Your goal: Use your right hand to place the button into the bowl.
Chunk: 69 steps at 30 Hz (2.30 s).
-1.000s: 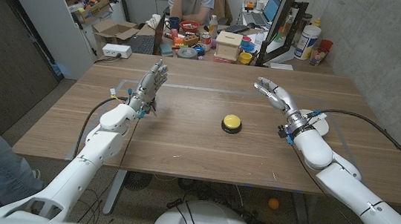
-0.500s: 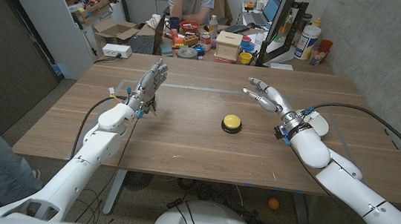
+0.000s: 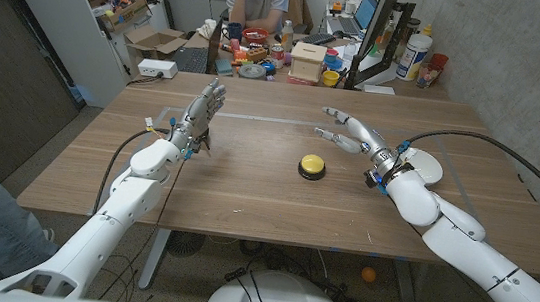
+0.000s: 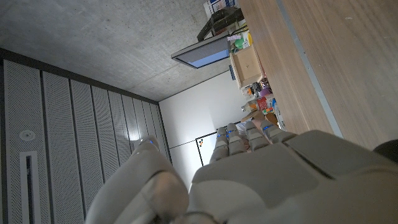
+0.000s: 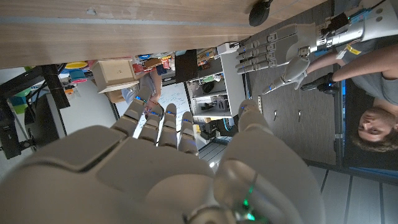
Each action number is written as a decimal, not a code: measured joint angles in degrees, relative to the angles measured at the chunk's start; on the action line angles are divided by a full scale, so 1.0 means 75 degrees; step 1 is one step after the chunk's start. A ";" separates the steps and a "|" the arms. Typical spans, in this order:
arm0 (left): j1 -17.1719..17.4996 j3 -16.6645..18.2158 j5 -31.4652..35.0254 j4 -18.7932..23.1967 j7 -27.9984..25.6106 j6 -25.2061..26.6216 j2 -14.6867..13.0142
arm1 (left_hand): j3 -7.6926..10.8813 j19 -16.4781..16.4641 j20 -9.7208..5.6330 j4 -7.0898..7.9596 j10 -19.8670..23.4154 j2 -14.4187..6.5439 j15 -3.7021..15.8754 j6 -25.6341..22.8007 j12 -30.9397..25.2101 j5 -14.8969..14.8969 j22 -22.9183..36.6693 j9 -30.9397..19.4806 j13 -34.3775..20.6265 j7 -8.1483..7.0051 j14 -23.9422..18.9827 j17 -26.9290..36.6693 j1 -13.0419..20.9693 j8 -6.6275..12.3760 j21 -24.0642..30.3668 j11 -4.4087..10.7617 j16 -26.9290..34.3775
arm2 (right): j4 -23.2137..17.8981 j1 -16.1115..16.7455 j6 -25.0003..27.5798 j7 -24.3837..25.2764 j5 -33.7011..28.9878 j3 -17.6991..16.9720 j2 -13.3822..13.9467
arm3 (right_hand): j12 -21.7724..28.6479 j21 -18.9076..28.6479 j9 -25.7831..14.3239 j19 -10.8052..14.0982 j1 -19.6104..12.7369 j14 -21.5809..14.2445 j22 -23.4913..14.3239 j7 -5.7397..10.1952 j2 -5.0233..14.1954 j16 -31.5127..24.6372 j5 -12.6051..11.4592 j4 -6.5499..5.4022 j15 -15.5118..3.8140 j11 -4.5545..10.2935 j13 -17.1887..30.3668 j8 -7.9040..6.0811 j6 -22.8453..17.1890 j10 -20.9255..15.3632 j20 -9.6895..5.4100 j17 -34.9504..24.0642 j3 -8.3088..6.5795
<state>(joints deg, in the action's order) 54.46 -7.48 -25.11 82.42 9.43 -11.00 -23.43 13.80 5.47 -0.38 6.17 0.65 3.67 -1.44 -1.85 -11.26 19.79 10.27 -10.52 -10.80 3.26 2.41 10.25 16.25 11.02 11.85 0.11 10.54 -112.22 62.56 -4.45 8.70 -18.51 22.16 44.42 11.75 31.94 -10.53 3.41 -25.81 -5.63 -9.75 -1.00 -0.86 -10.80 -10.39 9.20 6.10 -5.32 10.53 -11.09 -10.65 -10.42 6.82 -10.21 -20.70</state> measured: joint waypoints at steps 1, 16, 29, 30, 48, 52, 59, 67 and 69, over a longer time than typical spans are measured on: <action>0.0003 0.0000 -0.0013 0.0005 0.0000 -0.0007 -0.0003 | 0.0000 0.0003 0.0003 0.0000 0.0000 0.0000 0.0000 0.0000 0.0000 0.0000 0.0000 0.0000 0.0000 0.0000 0.0000 0.0000 0.0000 0.0000 0.0000 0.0000 0.0000 | -0.0037 -0.0014 0.0049 -0.0036 -0.0131 0.0021 0.0001 | 0.0000 0.0000 0.0000 -0.0011 -0.0027 0.0013 0.0000 0.0000 -0.0027 0.0000 -0.0026 0.0020 0.0061 0.0000 0.0000 0.0000 0.0000 0.0000 0.0098 -0.0006 0.0020; 0.0027 0.0000 -0.0083 0.0029 -0.0008 -0.0063 -0.0020 | -0.0020 0.0054 0.0219 -0.0021 0.0001 0.0000 -0.0075 -0.0041 0.0000 0.0000 -0.0001 0.0000 0.0000 -0.0041 0.0075 0.0040 0.0000 0.0030 0.0000 0.0000 0.0000 | -0.0218 -0.0159 0.0381 -0.0385 -0.1316 0.0226 -0.0083 | 0.0000 -0.0329 -0.0039 -0.0163 -0.0187 0.0224 0.0001 0.0164 -0.0187 0.0029 -0.0087 -0.0007 0.0457 0.0080 0.0038 0.0000 0.0029 0.0138 0.0677 -0.0008 0.0063; 0.0079 0.0000 -0.0117 0.0070 -0.0036 -0.0102 -0.0043 | -0.0051 0.0068 0.0426 0.0010 0.0001 -0.0030 -0.0136 -0.0040 0.0000 0.0000 -0.0002 0.0000 0.0000 -0.0041 0.0136 0.0039 0.0030 0.0030 0.0000 0.0000 0.0000 | -0.0107 -0.0359 0.0506 -0.0774 -0.2084 0.0390 -0.0182 | 0.0000 -0.0533 -0.0038 -0.0106 -0.0210 0.0204 0.0002 0.0593 -0.0436 0.0029 -0.0145 -0.0031 0.0717 0.0055 0.0037 0.0000 0.0048 0.0254 0.0732 -0.0008 0.0210; 0.0086 -0.0001 -0.0118 0.0079 -0.0044 -0.0103 -0.0047 | -0.0051 0.0067 0.0424 0.0010 0.0001 -0.0030 -0.0136 -0.0040 0.0000 0.0000 -0.0002 0.0000 0.0000 -0.0041 0.0136 0.0039 0.0030 0.0030 0.0000 0.0000 0.0000 | -0.0083 -0.0389 0.0526 -0.0808 -0.2165 0.0408 -0.0193 | 0.0000 -0.0533 -0.0037 -0.0094 -0.0212 0.0204 0.0002 0.0604 -0.0438 0.0029 -0.0152 -0.0029 0.0717 0.0050 0.0036 0.0000 0.0059 0.0308 0.0744 -0.0008 0.0212; 0.0192 0.0012 -0.0112 0.0263 -0.0192 -0.0002 -0.0106 | -0.0051 0.0061 0.0563 0.0010 0.0030 -0.0030 -0.0163 -0.0081 0.0000 0.0000 -0.0002 0.0000 0.0000 -0.0081 0.0108 0.0038 0.0031 0.0030 0.0000 0.0028 0.0000 | -0.0051 -0.0558 0.1200 -0.1352 -0.3809 0.0706 -0.0367 | -0.0192 -0.0873 -0.0036 0.0511 -0.0534 0.0741 -0.0035 0.0406 -0.0839 0.0089 -0.0650 -0.0101 0.0808 -0.0259 0.0036 0.0127 0.1232 0.1685 0.0738 -0.0007 0.0451; 0.0212 0.0014 -0.0111 0.0296 -0.0221 0.0024 -0.0110 | -0.0051 0.0052 0.0572 0.0010 0.0030 -0.0030 -0.0163 -0.0081 -0.0029 0.0000 0.0036 0.0000 0.0001 -0.0081 0.0109 0.0038 0.0030 0.0030 0.0000 0.0028 0.0000 | -0.0074 -0.0572 0.1344 -0.1506 -0.4276 0.0791 -0.0426 | -0.0192 -0.0873 -0.0036 0.0668 -0.0534 0.0741 -0.0035 0.0425 -0.0839 0.0089 -0.0684 -0.0134 0.0808 -0.0317 0.0035 0.0089 0.1212 0.1764 0.0730 -0.0007 0.0484; 0.0240 0.0014 -0.0110 0.0327 -0.0265 0.0089 -0.0111 | -0.0050 0.0052 0.0572 0.0010 0.0072 -0.0030 -0.0163 -0.0123 -0.0029 0.0000 0.0036 0.0000 0.0001 -0.0123 0.0109 0.0038 0.0030 0.0030 0.0001 0.0070 0.0000 | -0.0077 -0.0611 0.1384 -0.1776 -0.4720 0.0875 -0.0510 | -0.0191 -0.0836 -0.0036 0.1057 -0.0577 0.0716 -0.0072 0.0532 -0.0882 0.0051 -0.0764 -0.0145 0.0796 -0.0363 0.0035 0.0089 0.1269 0.1893 0.0737 -0.0007 0.0559; 0.0284 0.0022 -0.0112 0.0349 -0.0304 0.0121 -0.0099 | -0.0082 0.0093 0.0613 0.0041 0.0072 -0.0030 -0.0163 -0.0123 -0.0029 0.0000 0.0036 0.0000 0.0001 -0.0123 0.0109 0.0037 0.0030 0.0060 0.0001 0.0070 -0.0001 | -0.0007 -0.0729 0.1380 -0.2183 -0.5040 0.0991 -0.0642 | -0.0130 -0.0828 -0.0035 0.1347 -0.0546 0.0679 -0.0071 0.0406 -0.0913 0.0051 -0.0821 -0.0166 0.0808 -0.0397 0.0034 0.0089 0.1506 0.2009 0.0757 -0.0007 0.0643; 0.0306 0.0032 -0.0116 0.0355 -0.0318 0.0128 -0.0094 | -0.0082 0.0094 0.0614 0.0041 0.0072 -0.0030 -0.0163 -0.0133 -0.0030 0.0000 0.0036 0.0000 0.0001 -0.0133 0.0109 0.0037 0.0030 0.0060 0.0000 0.0070 -0.0001 | 0.0019 -0.0758 0.1363 -0.2274 -0.5088 0.1006 -0.0664 | -0.0058 -0.0828 -0.0035 0.1452 -0.0517 0.0679 -0.0070 0.0429 -0.0942 0.0051 -0.0843 -0.0178 0.0808 -0.0398 0.0034 0.0089 0.1483 0.1968 0.0754 -0.0007 0.0718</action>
<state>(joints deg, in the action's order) 56.75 -7.25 -25.98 85.09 7.05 -10.05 -24.14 13.18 6.17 4.22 6.48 1.19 3.45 -2.66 -2.85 -11.48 19.79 10.55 -10.51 -10.79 2.26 3.22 10.53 16.48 11.47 11.86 0.63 10.54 -112.08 56.87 5.78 -8.35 -56.67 29.71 39.44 11.31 25.73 -10.79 14.30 -29.69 -0.54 -10.28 2.21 -7.93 -10.41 -16.72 7.87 12.16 -8.30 10.78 -10.42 0.47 4.34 12.47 -10.26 -15.32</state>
